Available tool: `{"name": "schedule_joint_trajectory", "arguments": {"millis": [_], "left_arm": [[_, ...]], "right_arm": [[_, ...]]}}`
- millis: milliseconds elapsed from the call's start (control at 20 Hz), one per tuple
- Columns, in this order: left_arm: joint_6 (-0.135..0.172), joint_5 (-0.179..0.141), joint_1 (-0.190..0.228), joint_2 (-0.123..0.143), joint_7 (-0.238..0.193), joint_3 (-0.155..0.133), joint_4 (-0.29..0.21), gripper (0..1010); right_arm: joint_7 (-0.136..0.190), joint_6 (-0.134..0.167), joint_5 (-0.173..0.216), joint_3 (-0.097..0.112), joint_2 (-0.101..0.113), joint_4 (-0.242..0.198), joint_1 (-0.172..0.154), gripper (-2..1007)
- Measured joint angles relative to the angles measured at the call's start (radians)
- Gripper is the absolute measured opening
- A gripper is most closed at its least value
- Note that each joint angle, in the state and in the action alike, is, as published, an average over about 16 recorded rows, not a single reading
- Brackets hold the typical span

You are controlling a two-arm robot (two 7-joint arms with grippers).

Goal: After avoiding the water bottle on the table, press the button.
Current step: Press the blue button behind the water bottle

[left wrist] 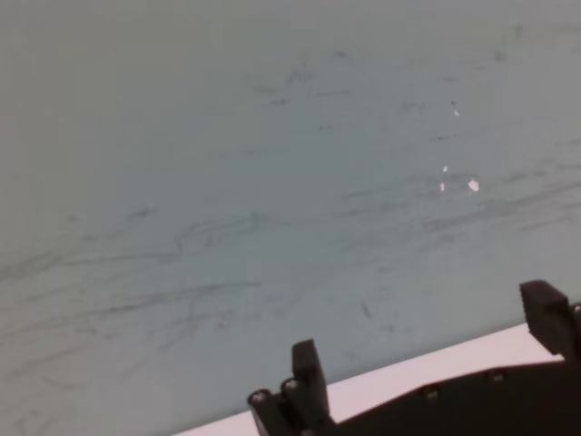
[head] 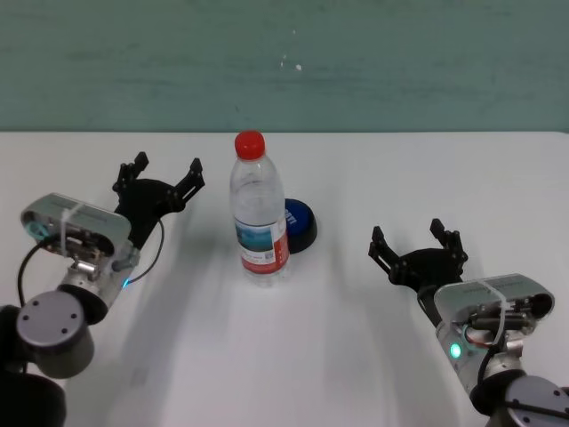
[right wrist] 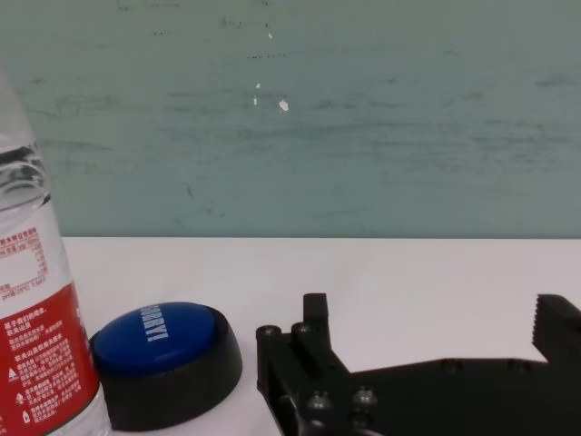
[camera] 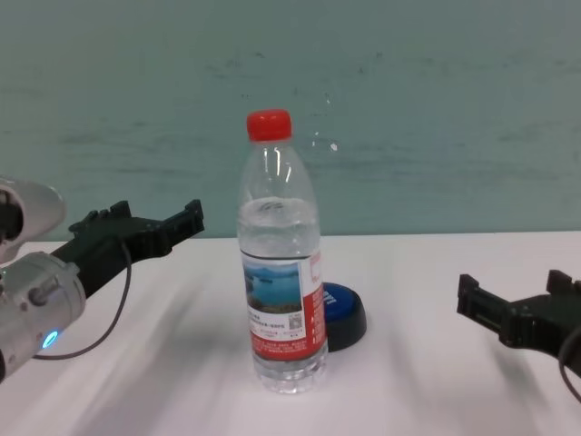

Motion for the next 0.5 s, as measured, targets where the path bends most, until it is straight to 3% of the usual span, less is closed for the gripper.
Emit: {"name": "schedule_joint_trajectory", "arguments": {"millis": [500], "left_arm": [[0.017,-0.036,0.052,0.027,-0.018,-0.031,-0.064,1010]], "right_arm": [[0.000,0.000,0.000,0.000,0.000,0.000,0.000,1004]]}}
